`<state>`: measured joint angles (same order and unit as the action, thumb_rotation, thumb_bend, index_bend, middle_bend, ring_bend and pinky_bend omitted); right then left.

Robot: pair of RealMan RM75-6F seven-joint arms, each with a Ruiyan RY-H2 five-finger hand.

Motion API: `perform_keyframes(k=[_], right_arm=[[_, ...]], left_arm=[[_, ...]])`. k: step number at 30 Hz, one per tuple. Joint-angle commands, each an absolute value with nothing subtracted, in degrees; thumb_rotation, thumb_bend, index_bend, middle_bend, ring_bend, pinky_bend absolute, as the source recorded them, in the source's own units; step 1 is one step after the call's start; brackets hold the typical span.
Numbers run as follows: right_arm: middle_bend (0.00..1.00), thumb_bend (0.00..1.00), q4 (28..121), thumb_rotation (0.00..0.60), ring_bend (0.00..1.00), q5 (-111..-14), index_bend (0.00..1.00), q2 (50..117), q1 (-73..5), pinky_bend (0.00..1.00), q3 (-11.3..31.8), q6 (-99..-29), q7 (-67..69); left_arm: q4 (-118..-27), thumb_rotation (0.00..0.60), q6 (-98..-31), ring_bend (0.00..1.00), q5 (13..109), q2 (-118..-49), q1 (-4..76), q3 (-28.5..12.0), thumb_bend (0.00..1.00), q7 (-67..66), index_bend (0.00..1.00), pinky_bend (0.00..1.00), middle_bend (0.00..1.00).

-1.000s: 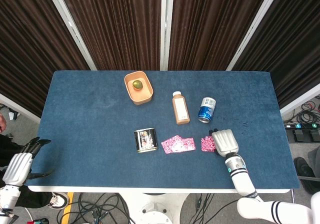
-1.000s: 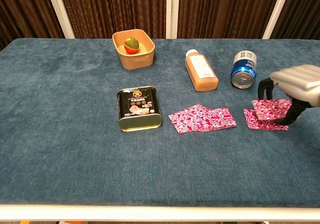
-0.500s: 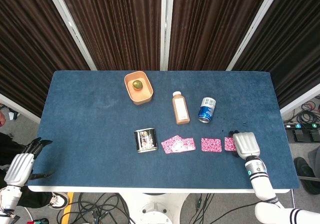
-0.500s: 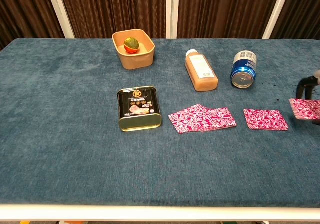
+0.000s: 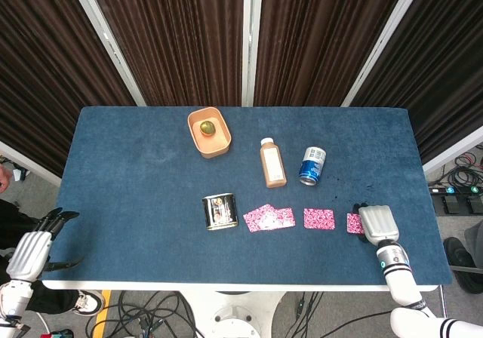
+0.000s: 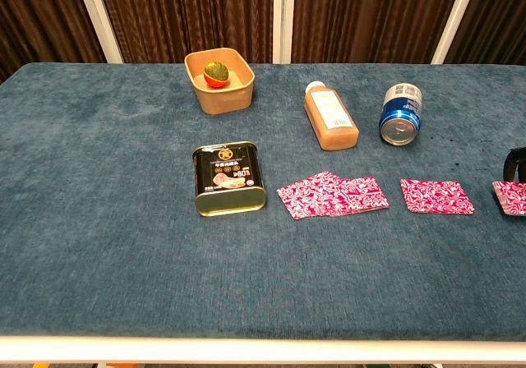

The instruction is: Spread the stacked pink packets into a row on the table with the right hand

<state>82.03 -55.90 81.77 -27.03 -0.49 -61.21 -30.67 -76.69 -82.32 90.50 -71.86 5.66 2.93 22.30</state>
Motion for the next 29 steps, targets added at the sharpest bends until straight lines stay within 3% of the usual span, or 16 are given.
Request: perform_keyframes(k=[1, 4, 6, 13, 16, 18, 19, 21, 22, 24, 25, 29], right_arm=[[0.33, 0.13, 82.36, 0.6, 0.81, -55.97, 0.35, 81.44, -27.02, 0.87, -0.26, -59.96, -29.79], [0.24, 0.1, 83.33, 0.6, 0.8, -57.02, 0.19, 80.39, -27.05, 0.87, -0.1, -59.31, -28.68], [0.2, 0.1, 84.34, 0.6, 0.8, -57.78, 0.13, 79.52, -26.91, 0.87, -0.03, -59.55, -28.35], [0.19, 0.1, 91.01, 0.6, 0.79, -62.18, 0.13, 75.07, -24.93, 0.87, -0.21, -63.28, -25.84], [0.22, 0.1, 93.94, 0.6, 0.79, -68.48, 0.13, 72.96, -22.65, 0.87, 0.01, -68.22, -19.86], [0.24, 0.09, 94.02, 0.6, 0.72, -74.92, 0.15, 72.15, -21.01, 0.86, -0.33, -72.36, -13.92], [0.24, 0.09, 93.31, 0.6, 0.63, -79.19, 0.16, 71.6, -19.99, 0.82, -0.89, -74.95, -9.62], [0.19, 0.09, 91.16, 0.6, 0.37, -84.61, 0.14, 71.2, -18.51, 0.61, -2.0, -78.67, -4.53], [0.14, 0.09, 88.6, 0.6, 0.2, -87.41, 0.1, 71.64, -17.36, 0.38, -2.45, -81.71, -3.47], [0.06, 0.09, 83.16, 0.6, 0.02, -90.17, 0.03, 73.83, -15.21, 0.07, -2.62, -86.59, -4.92], [0.03, 0.09, 81.25, 0.6, 0.0, -90.44, 0.01, 74.81, -14.33, 0.0, -2.69, -87.81, -5.73], [0.0, 0.09, 77.29, 0.6, 0.0, -89.14, 0.0, 77.02, -12.04, 0.0, -2.51, -88.7, -7.18]], left_arm=[[-76.64, 0.6, -82.35, 0.07, 90.47, -71.84, 5.66, 2.9, 0.0, 22.41, 0.19, 0.16, 0.16], [-76.66, 0.6, -82.37, 0.07, 90.49, -71.78, 5.68, 2.88, 0.0, 22.5, 0.19, 0.16, 0.16], [-76.72, 0.6, -82.38, 0.07, 90.54, -71.74, 5.71, 2.87, 0.0, 22.48, 0.19, 0.16, 0.16], [-77.08, 0.6, -82.66, 0.07, 90.58, -71.59, 5.65, 2.81, 0.0, 22.22, 0.19, 0.16, 0.16], [-77.65, 0.6, -83.09, 0.07, 90.67, -71.23, 5.59, 2.67, 0.0, 22.02, 0.19, 0.16, 0.16], [-78.05, 0.6, -83.35, 0.07, 90.67, -70.94, 5.58, 2.53, 0.0, 21.91, 0.19, 0.16, 0.16], [-78.25, 0.6, -83.48, 0.07, 90.69, -70.73, 5.57, 2.47, 0.0, 21.84, 0.19, 0.16, 0.16], [-78.39, 0.6, -83.69, 0.07, 90.66, -70.54, 5.48, 2.42, 0.0, 21.73, 0.19, 0.16, 0.16], [-78.44, 0.6, -83.86, 0.07, 90.64, -70.5, 5.41, 2.38, 0.0, 21.73, 0.19, 0.16, 0.16], [-78.46, 0.6, -83.94, 0.07, 90.64, -70.41, 5.35, 2.38, 0.0, 21.73, 0.19, 0.16, 0.16], [-78.42, 0.6, -83.99, 0.07, 90.65, -70.41, 5.33, 2.38, 0.0, 21.68, 0.19, 0.16, 0.16], [-78.19, 0.6, -84.25, 0.07, 90.6, -70.5, 5.14, 2.36, 0.0, 21.68, 0.19, 0.16, 0.16]])
